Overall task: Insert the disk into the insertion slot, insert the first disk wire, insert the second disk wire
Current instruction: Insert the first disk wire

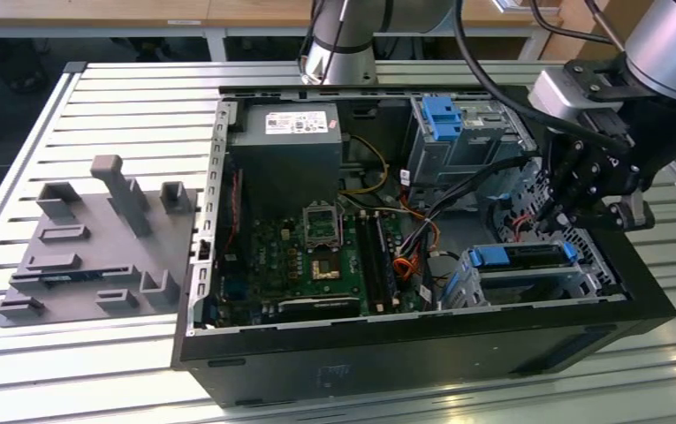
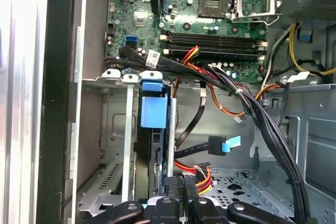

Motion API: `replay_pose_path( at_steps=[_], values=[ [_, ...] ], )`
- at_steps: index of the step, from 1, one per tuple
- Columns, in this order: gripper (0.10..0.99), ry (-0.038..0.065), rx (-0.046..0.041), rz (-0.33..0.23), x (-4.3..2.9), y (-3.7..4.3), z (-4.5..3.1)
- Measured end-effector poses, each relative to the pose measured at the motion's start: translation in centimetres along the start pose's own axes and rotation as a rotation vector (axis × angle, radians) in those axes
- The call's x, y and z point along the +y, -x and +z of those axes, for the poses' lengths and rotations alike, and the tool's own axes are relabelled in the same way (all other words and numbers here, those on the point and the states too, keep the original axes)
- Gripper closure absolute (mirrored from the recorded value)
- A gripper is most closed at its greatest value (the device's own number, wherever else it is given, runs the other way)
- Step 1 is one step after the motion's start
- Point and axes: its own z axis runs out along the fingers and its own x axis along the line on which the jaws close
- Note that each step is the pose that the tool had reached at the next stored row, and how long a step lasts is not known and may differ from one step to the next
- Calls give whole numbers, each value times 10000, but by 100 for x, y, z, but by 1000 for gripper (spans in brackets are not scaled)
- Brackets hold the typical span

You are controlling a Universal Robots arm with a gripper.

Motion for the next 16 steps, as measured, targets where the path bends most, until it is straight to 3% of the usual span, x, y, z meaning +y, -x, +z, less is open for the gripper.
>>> replay_pose_path(
  at_steps=[8, 14, 16],
  values=[
    [922, -107, 3, -149, 84, -31, 7],
    [922, -167, 4, -172, 106, -126, 9],
    [922, -247, 23, -186, 121, -128, 9]
  ],
)
